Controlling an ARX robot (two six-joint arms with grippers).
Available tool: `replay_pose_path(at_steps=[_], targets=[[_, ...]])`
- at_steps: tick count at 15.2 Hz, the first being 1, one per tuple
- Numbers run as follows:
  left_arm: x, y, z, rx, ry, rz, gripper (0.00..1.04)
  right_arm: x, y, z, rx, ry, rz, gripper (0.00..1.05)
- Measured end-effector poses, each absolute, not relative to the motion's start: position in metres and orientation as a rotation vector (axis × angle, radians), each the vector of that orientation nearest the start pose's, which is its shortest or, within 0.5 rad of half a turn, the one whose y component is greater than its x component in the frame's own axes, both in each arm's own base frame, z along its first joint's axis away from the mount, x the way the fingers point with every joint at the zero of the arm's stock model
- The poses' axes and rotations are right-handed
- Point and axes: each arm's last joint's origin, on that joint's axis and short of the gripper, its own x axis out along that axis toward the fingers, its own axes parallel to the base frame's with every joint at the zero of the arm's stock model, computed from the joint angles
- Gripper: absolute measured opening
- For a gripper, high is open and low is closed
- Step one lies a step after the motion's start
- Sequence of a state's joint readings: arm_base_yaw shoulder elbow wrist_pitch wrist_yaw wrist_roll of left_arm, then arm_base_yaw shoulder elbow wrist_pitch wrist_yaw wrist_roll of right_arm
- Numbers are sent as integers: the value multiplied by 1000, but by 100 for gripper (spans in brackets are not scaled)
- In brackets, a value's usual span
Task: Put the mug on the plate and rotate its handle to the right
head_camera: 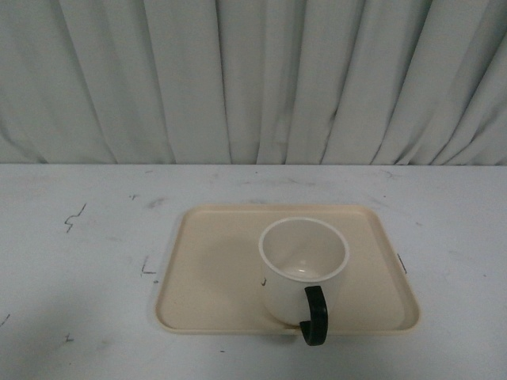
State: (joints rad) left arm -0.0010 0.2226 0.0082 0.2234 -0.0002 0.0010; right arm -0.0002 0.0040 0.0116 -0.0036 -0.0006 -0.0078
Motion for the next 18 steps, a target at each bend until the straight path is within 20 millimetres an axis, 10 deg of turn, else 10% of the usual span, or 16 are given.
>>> replay_pose_path(at_steps=[10,15,18], targets=[[98,0,165,0,4,0,2,97,0,167,-8,-4,0,98],[98,0,165,1,3,1,44,100,-4,165,-1,248,138,98],[98,0,165,1,3,0,69,132,-11,196,40,392,318,98]])
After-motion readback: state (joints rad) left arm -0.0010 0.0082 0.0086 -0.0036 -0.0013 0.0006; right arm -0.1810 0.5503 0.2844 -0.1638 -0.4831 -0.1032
